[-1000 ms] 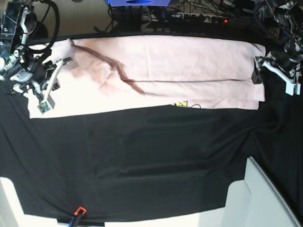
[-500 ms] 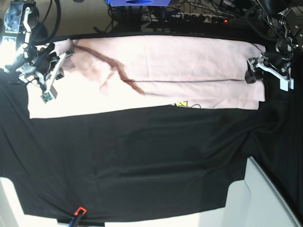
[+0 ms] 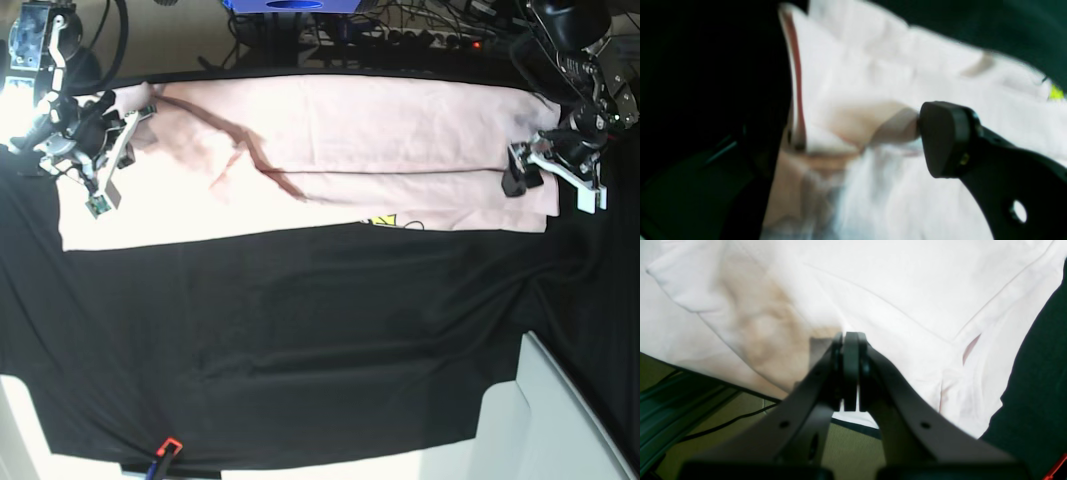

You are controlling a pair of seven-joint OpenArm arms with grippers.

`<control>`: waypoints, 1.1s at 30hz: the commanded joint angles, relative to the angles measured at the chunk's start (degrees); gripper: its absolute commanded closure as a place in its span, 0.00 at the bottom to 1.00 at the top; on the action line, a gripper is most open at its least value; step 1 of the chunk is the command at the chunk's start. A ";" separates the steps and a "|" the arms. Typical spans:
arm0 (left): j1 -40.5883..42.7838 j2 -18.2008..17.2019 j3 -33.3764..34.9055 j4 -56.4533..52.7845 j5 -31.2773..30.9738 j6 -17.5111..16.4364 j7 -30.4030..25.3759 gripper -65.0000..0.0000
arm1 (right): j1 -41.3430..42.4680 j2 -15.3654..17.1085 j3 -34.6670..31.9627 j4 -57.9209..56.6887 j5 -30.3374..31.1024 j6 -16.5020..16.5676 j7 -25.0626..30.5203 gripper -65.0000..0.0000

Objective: Fold the T-shirt properly
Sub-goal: 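Grasp the strip's other end with the left gripper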

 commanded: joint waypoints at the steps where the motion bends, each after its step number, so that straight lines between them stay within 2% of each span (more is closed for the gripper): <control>1: -0.29 -1.02 -0.16 0.06 -0.42 -0.45 -0.14 0.02 | 0.24 0.58 0.06 0.87 0.63 0.11 0.80 1.00; 5: 0.15 -2.43 -0.16 -0.47 -0.51 -0.41 -3.92 0.02 | 0.24 0.58 0.06 0.87 0.54 0.11 0.80 1.00; 6: 0.23 -2.78 -0.16 -0.47 -0.51 0.65 -4.27 0.02 | 0.24 0.58 0.06 0.87 0.54 0.11 0.80 1.00; 9: 1.20 -3.04 -0.16 -0.03 -0.51 2.41 -4.45 0.02 | 0.24 0.58 0.06 0.87 0.54 0.11 0.80 1.00; 15: 1.29 -3.48 -0.16 -0.47 -0.51 2.58 -4.71 0.02 | 0.33 0.58 0.06 0.87 0.54 0.11 0.80 1.00; 19: 0.94 -3.48 0.28 -0.47 -0.42 5.92 -4.80 0.02 | 0.33 0.58 0.06 0.87 0.54 0.11 0.80 1.00; 22: 0.85 -2.78 0.72 -0.47 -0.42 6.01 -4.45 0.02 | 0.33 0.58 0.06 0.87 0.54 0.11 0.80 1.00; 26: 0.94 -1.72 5.99 -0.29 -0.51 6.01 -4.45 0.02 | 0.33 0.58 0.06 0.87 0.54 0.11 0.80 1.00; 31: 1.29 -1.19 6.87 -0.29 -0.51 6.01 -4.45 0.03 | 0.33 0.58 0.06 0.87 0.54 0.11 0.80 1.00; 33: 1.38 -1.19 6.96 -0.29 -0.51 6.01 -4.36 0.07 | 0.33 0.58 0.06 0.87 0.54 0.11 0.80 1.00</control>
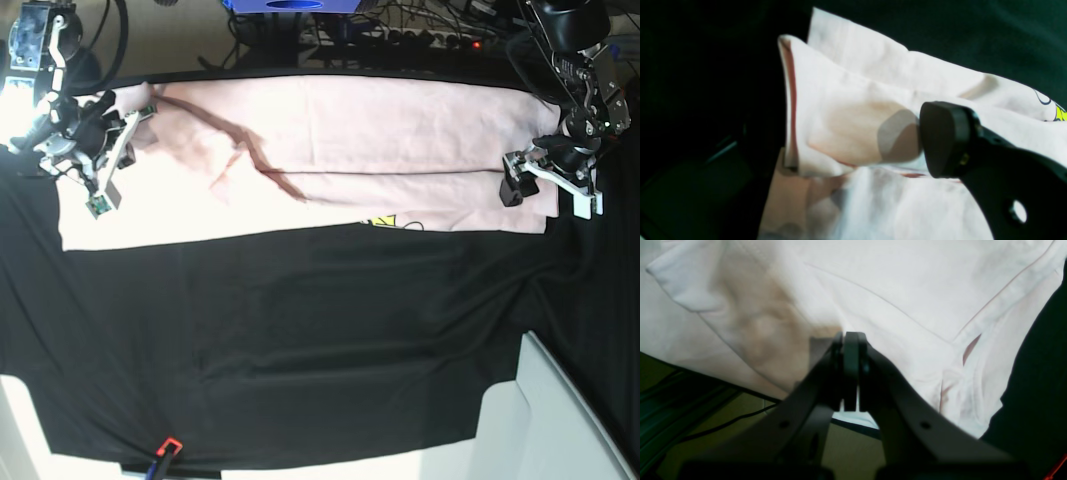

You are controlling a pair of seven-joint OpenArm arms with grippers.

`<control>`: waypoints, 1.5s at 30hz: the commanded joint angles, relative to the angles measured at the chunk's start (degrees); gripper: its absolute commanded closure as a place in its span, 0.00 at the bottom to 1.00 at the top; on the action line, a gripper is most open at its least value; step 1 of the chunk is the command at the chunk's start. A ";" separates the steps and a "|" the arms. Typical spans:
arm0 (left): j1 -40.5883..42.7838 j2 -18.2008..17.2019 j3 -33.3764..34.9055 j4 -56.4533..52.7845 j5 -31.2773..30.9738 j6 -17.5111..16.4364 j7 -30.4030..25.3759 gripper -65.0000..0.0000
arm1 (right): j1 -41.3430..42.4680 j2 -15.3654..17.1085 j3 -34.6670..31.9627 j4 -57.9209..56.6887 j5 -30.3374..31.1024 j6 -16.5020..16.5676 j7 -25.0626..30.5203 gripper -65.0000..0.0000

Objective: Fold the T-shirt properly
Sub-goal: 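Grasp the strip's other end with the left gripper, then fold the held end over toward the right gripper with the left gripper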

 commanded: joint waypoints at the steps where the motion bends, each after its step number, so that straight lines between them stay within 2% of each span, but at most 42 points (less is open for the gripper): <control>1: 0.13 -0.39 -0.04 0.10 0.30 -0.50 2.04 0.15 | 0.33 0.58 0.06 0.89 0.56 0.11 0.77 1.00; 6: 0.22 -0.47 -0.13 0.01 0.30 -0.50 2.04 0.65 | 0.33 0.58 0.06 0.89 0.56 0.11 0.77 1.00; 8: 0.83 -0.47 0.05 0.01 0.30 -0.50 2.04 0.72 | 0.33 0.58 0.06 0.89 0.56 0.11 0.77 1.00; 11: 1.27 -0.47 0.23 0.01 0.30 -0.50 2.04 0.75 | 0.33 0.58 0.15 0.89 0.56 0.11 0.77 1.00; 12: 1.36 -0.47 0.23 0.10 0.30 -0.50 2.04 0.80 | 0.33 0.58 0.15 0.89 0.56 0.11 0.77 1.00; 14: 1.36 -0.47 -0.13 0.45 0.30 -0.50 2.04 0.98 | 0.33 0.58 0.15 0.89 0.56 0.11 0.77 1.00; 15: 1.36 -0.56 -0.30 0.45 0.30 -0.50 2.04 1.00 | 0.33 0.58 0.15 0.89 0.56 0.11 0.77 1.00; 19: 1.01 -0.83 -0.39 0.63 0.30 -0.50 2.13 1.00 | 0.33 0.58 0.15 0.89 0.56 0.11 0.77 1.00; 22: 1.80 -0.91 -0.39 5.02 0.30 -0.50 2.66 1.00 | 0.33 0.58 0.15 0.89 0.56 0.11 0.77 1.00; 28: 4.88 -0.39 -2.06 22.17 0.21 -0.41 13.56 1.00 | 0.42 0.58 0.15 0.80 0.56 0.11 0.77 1.00; 31: 5.14 1.64 -4.96 28.50 0.30 -0.41 18.84 1.00 | 0.42 0.49 0.15 0.80 0.56 0.11 0.77 1.00; 34: 6.28 3.57 -4.61 33.24 0.30 -0.41 23.58 1.00 | 0.42 0.40 0.15 0.80 0.56 0.11 0.77 1.00; 41: 9.63 8.76 0.75 43.62 0.21 -0.41 28.51 1.00 | 0.51 0.32 0.15 0.80 0.65 0.11 0.77 1.00; 45: 9.98 11.39 3.92 45.20 0.04 -0.41 30.97 1.00 | 0.51 0.32 0.15 0.80 0.65 0.11 0.77 1.00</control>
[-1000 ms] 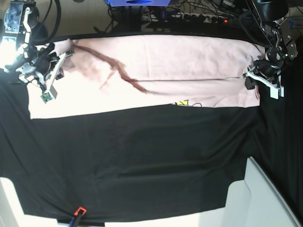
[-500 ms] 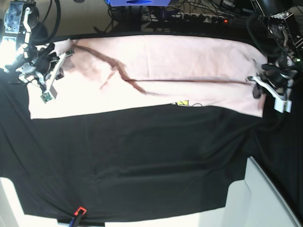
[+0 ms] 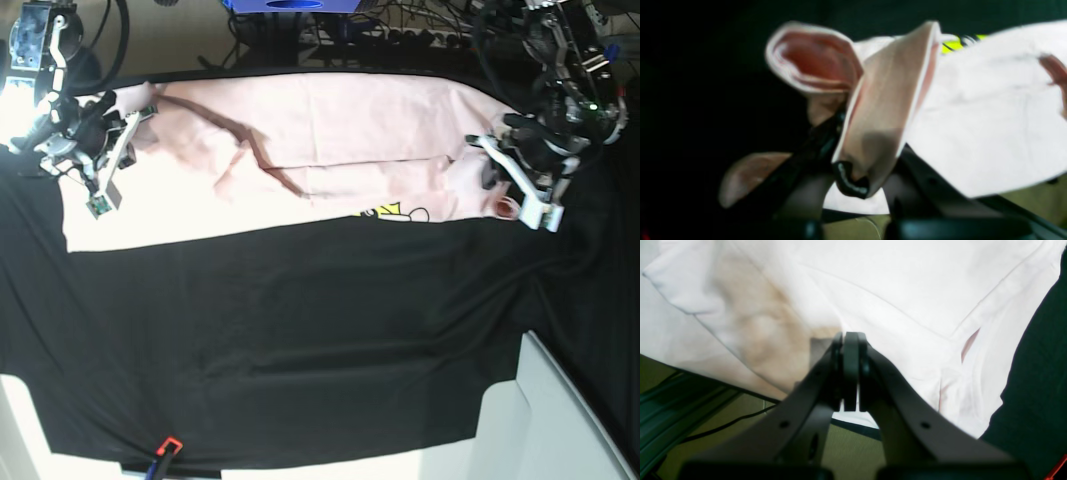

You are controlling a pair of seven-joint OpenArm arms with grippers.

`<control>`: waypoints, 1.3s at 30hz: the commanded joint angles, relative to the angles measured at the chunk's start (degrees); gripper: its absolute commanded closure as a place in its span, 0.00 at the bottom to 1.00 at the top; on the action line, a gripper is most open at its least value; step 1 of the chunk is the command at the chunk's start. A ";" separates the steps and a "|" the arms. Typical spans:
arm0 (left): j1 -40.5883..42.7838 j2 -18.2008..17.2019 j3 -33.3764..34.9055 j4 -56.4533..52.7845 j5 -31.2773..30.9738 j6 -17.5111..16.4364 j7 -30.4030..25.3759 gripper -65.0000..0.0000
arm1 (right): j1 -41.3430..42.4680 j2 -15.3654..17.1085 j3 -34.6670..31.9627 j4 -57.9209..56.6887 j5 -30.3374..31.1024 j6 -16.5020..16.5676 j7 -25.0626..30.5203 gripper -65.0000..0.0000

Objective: Fold the T-shirt properly
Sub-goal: 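Fold the held end over toward the right gripper with the left gripper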

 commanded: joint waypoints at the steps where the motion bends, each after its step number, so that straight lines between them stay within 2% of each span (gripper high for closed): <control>1: -0.21 0.21 0.86 1.36 -1.23 -0.26 -0.72 1.00 | 0.35 0.49 0.15 0.82 0.65 0.11 0.77 1.00; 9: 0.23 4.69 8.51 1.27 -1.32 -0.26 -0.46 1.00 | 0.27 0.49 0.15 0.82 0.65 0.11 0.77 1.00; 27: -6.98 4.69 36.38 0.83 -1.06 -0.26 -0.37 1.00 | 0.27 0.40 0.15 0.74 0.65 0.11 0.77 1.00; 39: -6.80 4.69 37.52 -5.68 -1.06 -0.26 -0.37 1.00 | 0.27 0.32 0.15 0.74 0.74 0.11 0.69 1.00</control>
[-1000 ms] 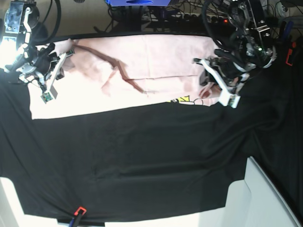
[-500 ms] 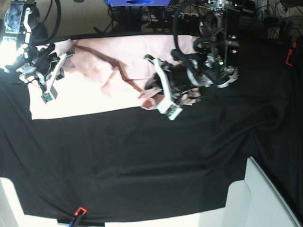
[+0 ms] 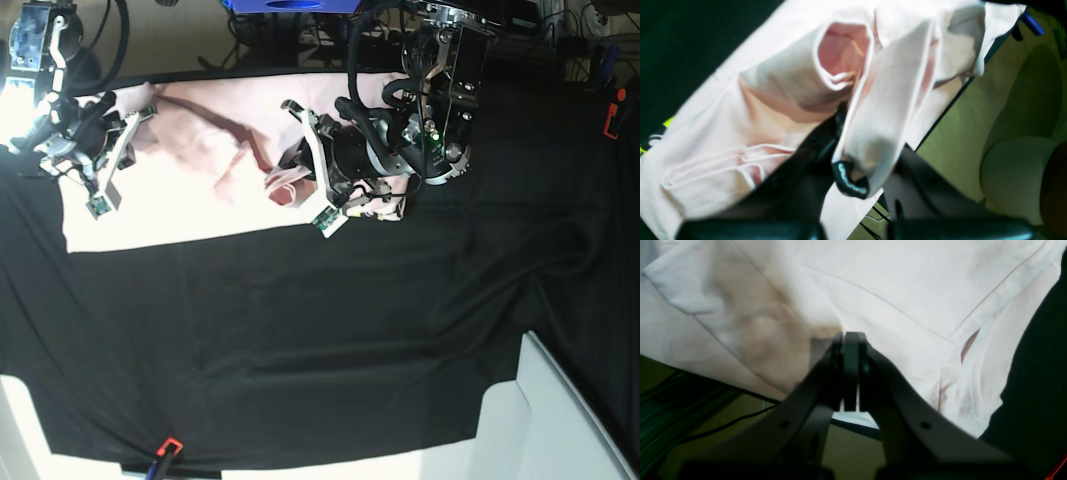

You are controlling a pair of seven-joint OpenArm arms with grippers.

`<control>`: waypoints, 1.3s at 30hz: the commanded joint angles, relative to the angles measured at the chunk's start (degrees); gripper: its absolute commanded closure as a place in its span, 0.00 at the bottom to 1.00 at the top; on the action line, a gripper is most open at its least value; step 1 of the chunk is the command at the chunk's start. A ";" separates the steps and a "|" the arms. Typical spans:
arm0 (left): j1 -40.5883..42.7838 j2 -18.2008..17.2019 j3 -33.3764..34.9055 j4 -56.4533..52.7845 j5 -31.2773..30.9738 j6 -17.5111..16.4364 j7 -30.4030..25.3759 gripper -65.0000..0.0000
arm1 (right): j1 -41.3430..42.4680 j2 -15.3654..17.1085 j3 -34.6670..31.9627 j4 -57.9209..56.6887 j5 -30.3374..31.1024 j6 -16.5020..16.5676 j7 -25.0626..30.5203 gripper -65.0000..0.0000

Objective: Fold the T-shirt properly
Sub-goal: 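Fold the held end over toward the right gripper with the left gripper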

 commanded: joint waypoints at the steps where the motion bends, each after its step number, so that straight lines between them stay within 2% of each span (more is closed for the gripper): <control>1: -0.59 0.25 -0.12 0.84 -1.23 -0.26 -0.96 1.00 | 0.29 0.32 0.15 0.74 0.74 0.11 0.71 1.00; 8: -1.12 0.25 -0.12 0.84 -1.41 -0.26 -1.05 1.00 | 0.20 0.32 0.15 0.74 0.74 0.11 0.71 1.00; 9: -1.12 0.25 -0.12 0.84 -1.49 -0.26 -1.05 0.97 | 0.20 0.32 0.15 0.74 0.74 0.11 0.62 1.00; 11: -1.12 0.34 0.06 0.84 -1.58 -0.26 -1.05 0.84 | 0.20 0.32 0.15 0.74 0.74 0.11 0.53 1.00; 14: -1.12 0.43 0.24 1.01 -1.58 -0.26 -1.31 0.50 | 0.20 0.23 0.15 0.74 0.74 0.11 0.53 1.00; 16: -1.21 0.69 0.24 1.54 -1.58 -0.52 -1.31 0.36 | 0.20 0.14 0.15 0.74 0.74 0.11 0.53 1.00; 17: -1.47 0.69 0.32 1.89 -1.58 -0.61 -1.31 0.33 | 0.20 -0.21 0.15 0.74 0.74 0.11 0.53 1.00; 19: -2.53 0.69 0.50 3.21 -1.76 -0.61 -1.31 0.33 | 0.20 -0.56 0.15 0.74 0.74 0.11 0.53 1.00; 21: -3.32 0.69 0.41 4.97 -4.75 -0.61 -1.31 0.33 | 0.29 -1.09 0.15 0.74 0.74 0.11 0.53 1.00; 25: -7.98 0.43 0.50 4.97 -18.11 -0.70 -1.05 0.33 | 0.46 -1.71 0.15 0.74 0.74 0.11 0.44 1.00; 29: -12.20 0.43 2.17 -1.63 -29.45 -0.44 -0.96 0.33 | 0.55 -1.71 0.15 0.74 0.74 0.11 0.44 1.00; 33: -14.40 -0.89 5.86 -4.88 -30.50 -0.35 -1.05 0.34 | 0.55 -1.53 0.15 0.74 0.74 0.11 0.44 1.00; 36: -14.48 -2.21 5.60 -3.12 -30.59 -0.35 -1.31 0.35 | 0.55 -1.53 0.06 0.74 0.74 0.11 0.36 1.00; 38: -14.57 -3.35 3.23 -1.19 -30.50 -0.35 -1.31 0.45 | 0.55 -1.35 -0.91 1.00 0.74 0.11 0.36 1.00; 39: -14.48 -4.32 1.29 -0.13 -30.42 -0.26 -1.31 0.56 | 0.55 -1.18 -2.58 1.35 0.56 0.11 0.36 1.00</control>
